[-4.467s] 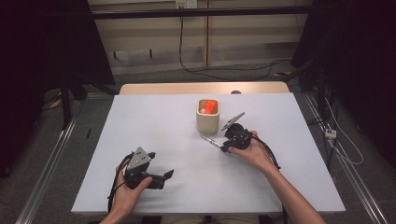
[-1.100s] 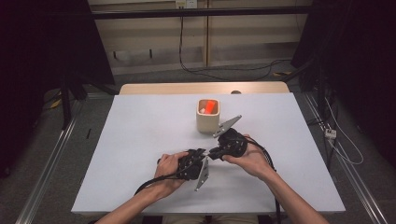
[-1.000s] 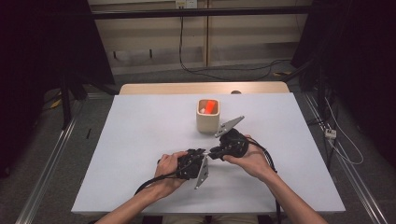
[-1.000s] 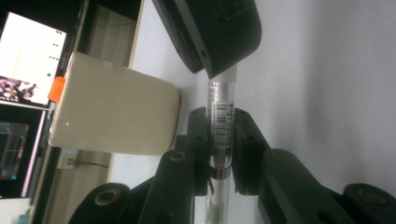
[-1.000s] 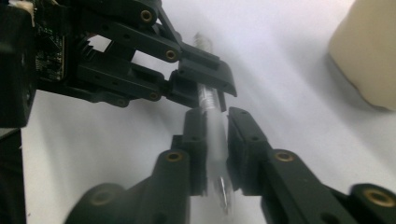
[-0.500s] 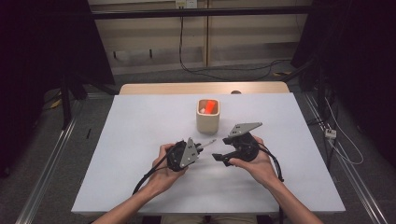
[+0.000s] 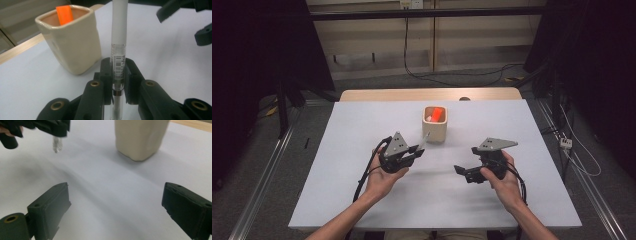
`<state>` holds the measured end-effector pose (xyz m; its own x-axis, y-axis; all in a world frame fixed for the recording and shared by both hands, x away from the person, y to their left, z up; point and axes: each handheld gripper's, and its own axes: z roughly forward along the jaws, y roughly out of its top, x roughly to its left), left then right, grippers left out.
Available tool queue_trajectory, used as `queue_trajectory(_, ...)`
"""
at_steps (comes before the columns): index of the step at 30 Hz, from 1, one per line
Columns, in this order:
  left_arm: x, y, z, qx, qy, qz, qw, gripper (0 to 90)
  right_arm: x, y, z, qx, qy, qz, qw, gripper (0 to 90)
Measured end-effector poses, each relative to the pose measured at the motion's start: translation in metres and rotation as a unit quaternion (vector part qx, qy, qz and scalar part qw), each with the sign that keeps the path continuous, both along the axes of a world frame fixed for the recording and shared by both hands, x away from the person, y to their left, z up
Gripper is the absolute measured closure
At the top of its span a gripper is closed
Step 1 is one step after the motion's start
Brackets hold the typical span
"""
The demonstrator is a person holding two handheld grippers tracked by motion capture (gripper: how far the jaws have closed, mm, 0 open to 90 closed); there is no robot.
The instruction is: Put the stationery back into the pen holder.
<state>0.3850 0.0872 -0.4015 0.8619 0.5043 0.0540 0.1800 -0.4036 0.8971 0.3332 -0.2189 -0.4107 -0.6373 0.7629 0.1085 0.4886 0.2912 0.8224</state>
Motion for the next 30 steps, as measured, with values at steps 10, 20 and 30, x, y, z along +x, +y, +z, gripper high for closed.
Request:
queue_trajectory(10,0.031,-0.002,0.033,-0.063,0.025,0.035,0.9971,79.8,-0.028,-0.027,-0.005,-0.003,-0.035,-0.064,0.9973,8.0)
queue_trajectory(20,0.063,-0.015,0.058,-0.080,0.024,0.064,0.9944,79.8,-0.049,-0.052,-0.017,-0.004,-0.034,-0.108,0.9935,8.4)
queue_trajectory(30,0.094,-0.043,0.068,-0.107,0.034,0.086,0.9900,79.8,-0.060,-0.061,-0.029,-0.004,-0.033,-0.110,0.9933,7.6)
